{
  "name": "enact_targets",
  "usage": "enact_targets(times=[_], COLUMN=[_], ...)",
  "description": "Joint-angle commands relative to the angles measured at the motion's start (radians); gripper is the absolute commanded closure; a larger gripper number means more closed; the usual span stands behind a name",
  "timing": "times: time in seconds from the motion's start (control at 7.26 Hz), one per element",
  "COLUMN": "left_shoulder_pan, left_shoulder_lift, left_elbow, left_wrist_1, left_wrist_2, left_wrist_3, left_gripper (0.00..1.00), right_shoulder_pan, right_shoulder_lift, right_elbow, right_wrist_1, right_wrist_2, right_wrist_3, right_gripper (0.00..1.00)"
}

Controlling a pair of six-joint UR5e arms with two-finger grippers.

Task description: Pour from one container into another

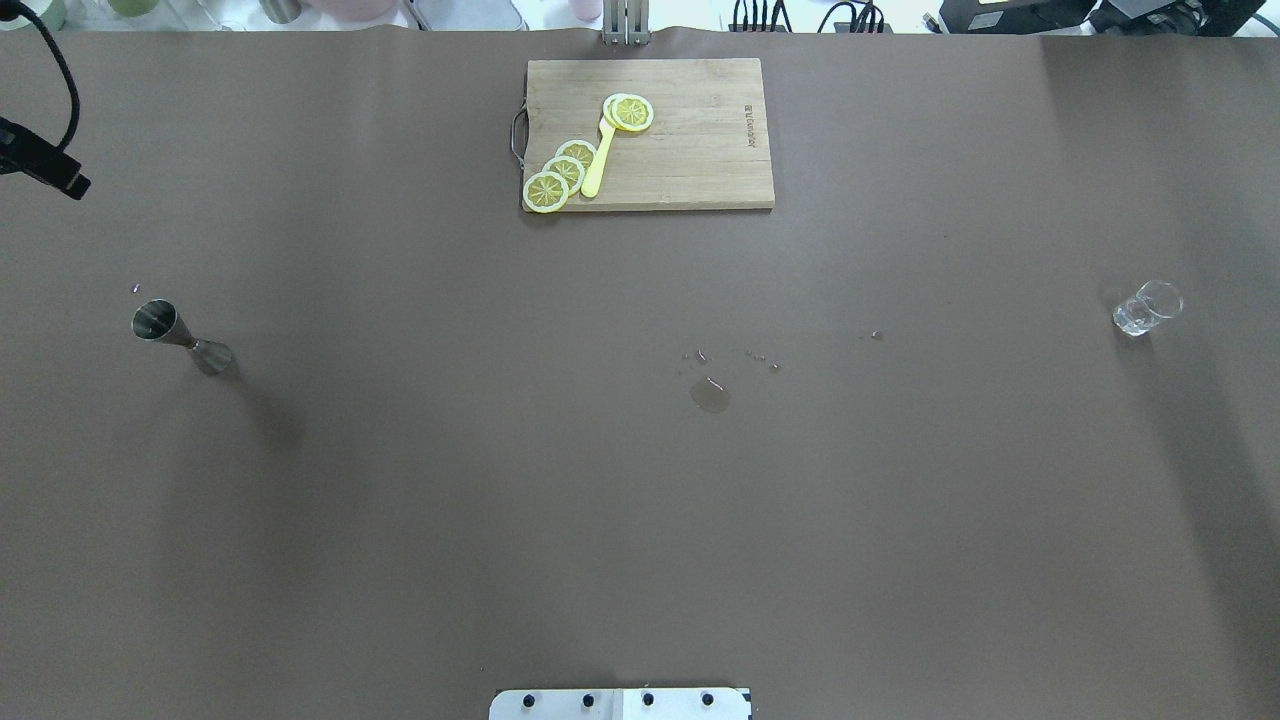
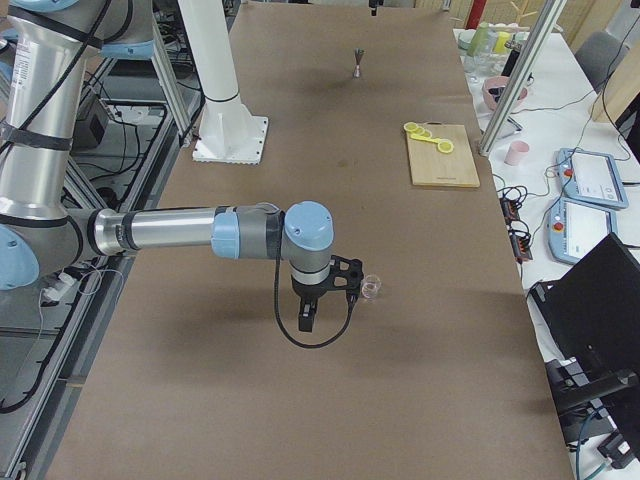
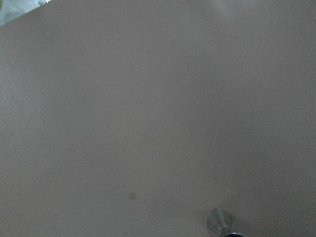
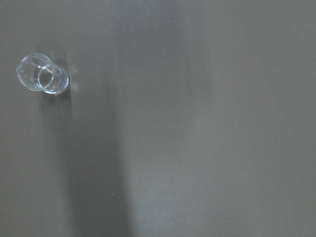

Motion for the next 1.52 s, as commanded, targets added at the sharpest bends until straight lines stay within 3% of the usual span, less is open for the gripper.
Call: enact_targets(times=[0.0, 0.28, 0.69, 1.38], left_shoulder_pan=[-0.113, -0.233, -0.296, -0.304], left_shoulder_lift=[0.189, 0.304, 0.375, 0.380], left_elbow=[0.003, 0.044, 0.082, 0.092], left_wrist_1=[-0.007, -0.004, -0.007, -0.006], left_wrist_2=[-0.030, -0.141, -0.142, -0.142], left_wrist_3=[0.059, 0.214, 0.388, 0.394], left_gripper=[0.01, 0.01, 0.01, 0.01], right_shoulder_pan=[-0.001, -0.001, -0.001, -0.001], right_shoulder_lift=[-0.001, 0.000, 0.002, 0.003], right_elbow=[0.001, -0.001, 0.001, -0.001], right_wrist_1=[0.053, 0.053, 0.053, 0.122], right_wrist_2=[0.023, 0.035, 0.038, 0.046], right_wrist_3=[0.005, 0.005, 0.005, 0.008], right_gripper=[0.00, 0.00, 0.00, 0.00])
